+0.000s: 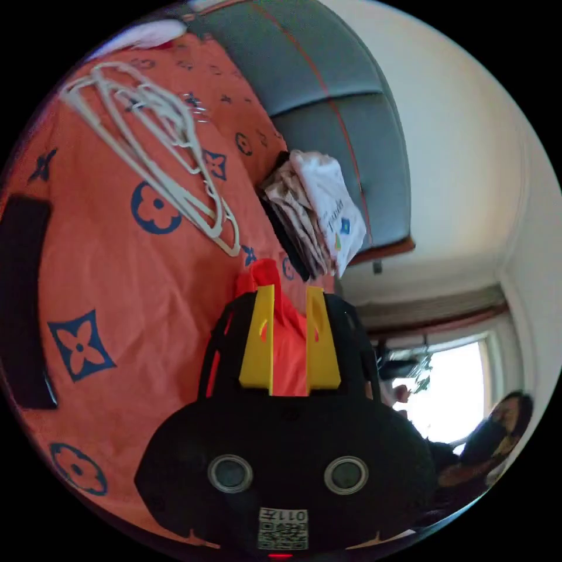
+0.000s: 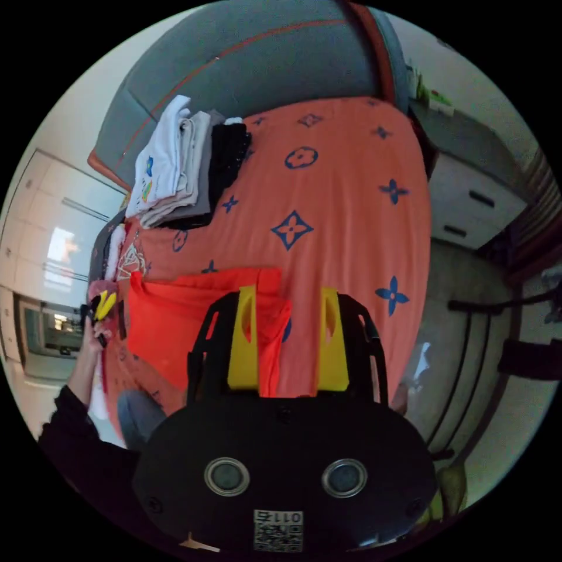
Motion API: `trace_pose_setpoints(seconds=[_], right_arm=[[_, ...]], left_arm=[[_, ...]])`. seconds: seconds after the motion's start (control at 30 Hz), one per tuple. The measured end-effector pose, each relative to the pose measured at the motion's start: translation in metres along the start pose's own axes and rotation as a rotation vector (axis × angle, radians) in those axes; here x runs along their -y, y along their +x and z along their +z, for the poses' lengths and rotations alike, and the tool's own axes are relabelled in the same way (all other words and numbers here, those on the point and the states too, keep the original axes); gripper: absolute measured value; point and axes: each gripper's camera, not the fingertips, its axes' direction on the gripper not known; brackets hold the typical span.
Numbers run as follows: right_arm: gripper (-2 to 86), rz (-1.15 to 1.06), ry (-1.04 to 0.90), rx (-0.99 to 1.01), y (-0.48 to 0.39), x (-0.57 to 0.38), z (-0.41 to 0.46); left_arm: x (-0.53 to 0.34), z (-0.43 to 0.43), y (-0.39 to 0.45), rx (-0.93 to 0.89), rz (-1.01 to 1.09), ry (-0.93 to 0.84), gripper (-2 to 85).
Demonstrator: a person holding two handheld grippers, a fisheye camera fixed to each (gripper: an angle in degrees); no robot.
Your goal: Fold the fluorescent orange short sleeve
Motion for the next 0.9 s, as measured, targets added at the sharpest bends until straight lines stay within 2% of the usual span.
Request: trace_pose_setpoints(seconds=[0.03,0.07,0.1,0.13,0.17,0.23,0.33,0.5,0.57,0.63,0.73,0.8,0.83,0.9], right_arm=[[4.4,-0.098,0.071,-0.071,-0.02,-0.006,-0.005],[3.2,-0.163,0.092,-0.083,-0.031,-0.01,-0.005],[2.3,-0.33,0.092,-0.038,-0.056,-0.021,-0.001],[1.7,-0.468,0.01,0.042,-0.078,-0.03,0.011],[1.6,-0.507,-0.038,0.061,-0.088,-0.033,0.019],[1.1,-0.569,-0.138,-0.026,-0.119,-0.043,0.053],[0.9,-0.623,-0.223,-0.164,-0.144,-0.034,0.09],[0.7,-0.562,-0.373,-0.072,-0.147,0.026,0.111],[0.5,-0.449,-0.333,-0.091,-0.136,0.054,0.107],[0.2,-0.299,-0.207,-0.068,-0.12,0.077,0.091],[0.2,-0.279,-0.048,-0.116,-0.121,0.07,0.079],[0.3,-0.368,-0.053,-0.153,-0.132,0.053,0.084],[0.4,-0.436,-0.096,-0.168,-0.141,0.04,0.091],[0.5,-0.504,-0.157,-0.209,-0.149,0.023,0.106]], left_arm=[[-0.001,0.012,0.023,0.078,0.145,-0.097,2.2],[-0.003,0.02,0.035,0.12,0.218,-0.148,1.7],[-0.01,0.038,0.059,0.196,0.359,-0.241,1.2],[-0.019,0.058,0.081,0.247,0.483,-0.331,0.8],[-0.023,0.069,0.09,0.259,0.531,-0.37,0.6],[-0.032,0.106,0.116,0.288,0.638,-0.472,0.4],[-0.025,0.15,0.13,0.331,0.653,-0.574,0.2],[0.01,0.195,0.134,0.378,0.507,-0.771,0.2],[0.029,0.189,0.137,0.436,0.444,-0.682,0.2],[0.049,0.167,0.138,0.347,0.353,-0.525,0.1],[0.048,0.138,0.136,0.27,0.322,-0.333,0.0],[0.034,0.132,0.142,0.238,0.408,-0.306,0.0],[0.022,0.136,0.147,0.198,0.484,-0.354,0.0],[0.006,0.15,0.152,0.237,0.542,-0.44,0.1]])
